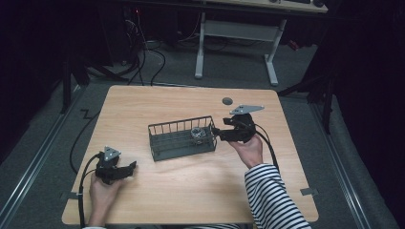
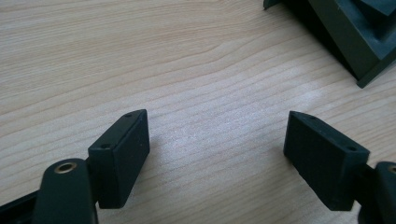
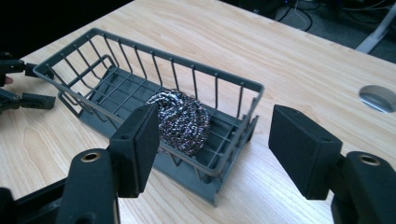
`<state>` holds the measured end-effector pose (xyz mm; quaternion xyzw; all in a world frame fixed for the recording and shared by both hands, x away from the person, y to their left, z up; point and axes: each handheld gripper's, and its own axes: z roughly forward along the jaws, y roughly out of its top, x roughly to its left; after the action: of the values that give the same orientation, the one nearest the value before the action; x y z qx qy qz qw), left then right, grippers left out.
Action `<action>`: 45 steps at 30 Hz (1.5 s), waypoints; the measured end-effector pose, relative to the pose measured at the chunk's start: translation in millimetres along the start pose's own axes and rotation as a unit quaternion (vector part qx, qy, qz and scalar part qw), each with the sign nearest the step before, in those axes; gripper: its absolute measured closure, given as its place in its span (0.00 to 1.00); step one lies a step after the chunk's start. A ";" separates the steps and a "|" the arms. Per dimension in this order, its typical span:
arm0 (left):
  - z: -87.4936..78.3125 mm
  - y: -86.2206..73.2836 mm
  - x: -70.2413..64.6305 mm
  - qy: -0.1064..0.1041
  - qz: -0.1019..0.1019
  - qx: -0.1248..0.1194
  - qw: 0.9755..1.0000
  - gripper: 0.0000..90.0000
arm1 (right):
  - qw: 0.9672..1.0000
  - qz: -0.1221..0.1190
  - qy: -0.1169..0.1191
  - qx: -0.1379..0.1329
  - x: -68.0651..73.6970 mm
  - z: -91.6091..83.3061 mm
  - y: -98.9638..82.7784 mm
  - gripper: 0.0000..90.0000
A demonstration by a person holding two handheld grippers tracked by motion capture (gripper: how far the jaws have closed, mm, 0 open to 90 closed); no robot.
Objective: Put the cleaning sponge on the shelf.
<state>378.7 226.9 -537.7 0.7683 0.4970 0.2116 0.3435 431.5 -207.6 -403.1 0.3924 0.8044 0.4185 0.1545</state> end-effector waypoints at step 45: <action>0.0 0.0 0.0 0.000 0.000 0.000 1.000 0.25 | 0.996 0.042 -0.037 -0.063 -20.0 -89.7 -63.3 0.38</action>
<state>378.7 226.9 -537.6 0.7684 0.4970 0.2116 0.3433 360.8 -294.1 -401.0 0.4306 0.7531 0.4592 0.1910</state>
